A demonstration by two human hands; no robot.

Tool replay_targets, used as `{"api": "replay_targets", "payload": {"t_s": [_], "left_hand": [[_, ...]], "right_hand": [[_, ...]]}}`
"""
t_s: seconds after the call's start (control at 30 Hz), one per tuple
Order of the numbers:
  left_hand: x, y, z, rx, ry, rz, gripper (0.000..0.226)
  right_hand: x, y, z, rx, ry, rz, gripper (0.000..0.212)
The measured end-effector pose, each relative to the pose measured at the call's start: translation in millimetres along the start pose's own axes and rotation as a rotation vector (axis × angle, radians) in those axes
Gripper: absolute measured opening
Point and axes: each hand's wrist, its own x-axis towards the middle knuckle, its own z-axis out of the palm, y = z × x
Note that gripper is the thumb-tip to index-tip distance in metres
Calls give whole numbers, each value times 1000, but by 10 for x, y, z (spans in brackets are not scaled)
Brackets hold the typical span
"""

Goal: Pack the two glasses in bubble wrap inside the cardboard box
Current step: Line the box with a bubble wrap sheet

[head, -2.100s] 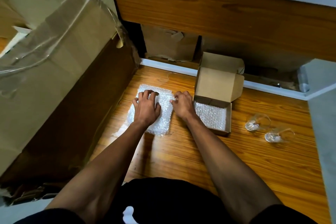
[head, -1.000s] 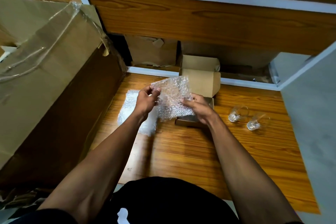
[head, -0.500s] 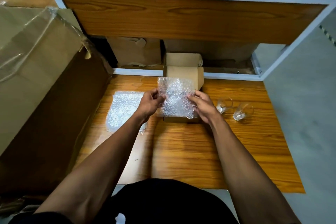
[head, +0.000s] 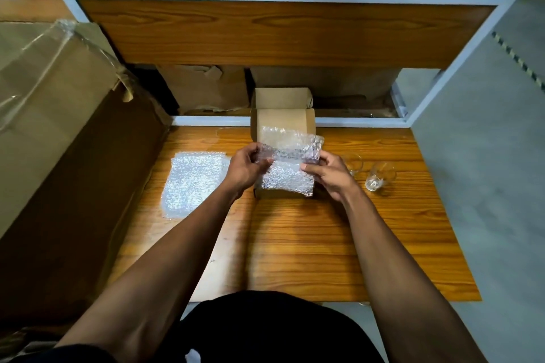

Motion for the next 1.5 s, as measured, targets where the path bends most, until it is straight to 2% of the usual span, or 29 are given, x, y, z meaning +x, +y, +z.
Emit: {"api": "replay_targets", "payload": {"t_s": [0.1,0.23,0.3,0.47,0.57,0.67,0.73,0.8,0.83,0.93,0.97,1.0,1.07,1.13,1.23,1.37,1.5], "left_hand": [[-7,-11,-22,-6,-15,15,19],[-16,-48,-73,22,-36,-5,42],[-34,-59,-76,0,-56,-30,45],[-102,-13,-53,-115,-69,-113,40],[-121,28,-64,-150,-69,-159,47],[-142,50,-84,-196,-91,-214,38],[-126,46,-87,-158,-92,-190,24],[-94,33,-82,-14,-87,-101,11],[-81,26,-73,58,-94,-49,17],[-69,49,-50,170,-176,47,57],[-74,72,-35,213,-219,58,62],[-70,91,-13,256,-263,57,58],[-49,117,30,287,-324,20,35],[-49,114,51,246,-296,6,19],[-58,98,49,107,-229,-26,23],[-83,65,52,27,-204,-43,22],[-90,58,41,-27,-231,-29,13]], "right_hand": [[-26,-11,-11,-61,13,-51,29],[-39,22,-62,-218,-1,-110,42],[-64,23,-74,-258,-6,-114,42],[-100,21,-81,-219,9,-74,35],[-132,9,-88,-142,-5,-57,33],[-136,27,-95,-48,-38,-61,24],[-102,54,-99,-159,-28,-79,16],[-64,58,-83,-249,-17,-84,28],[-66,43,-65,-263,-16,-87,33],[-102,-46,3,-279,-62,-113,48],[-115,-75,24,-282,-84,-118,53],[-121,-95,40,-268,-101,-123,58],[-123,-125,83,-213,-100,-125,65],[-110,-124,104,-119,-61,-111,70],[-99,-54,87,7,-90,-28,76],[-136,84,124,-64,-161,-2,48],[-133,120,186,-10,-107,-29,38]]}}
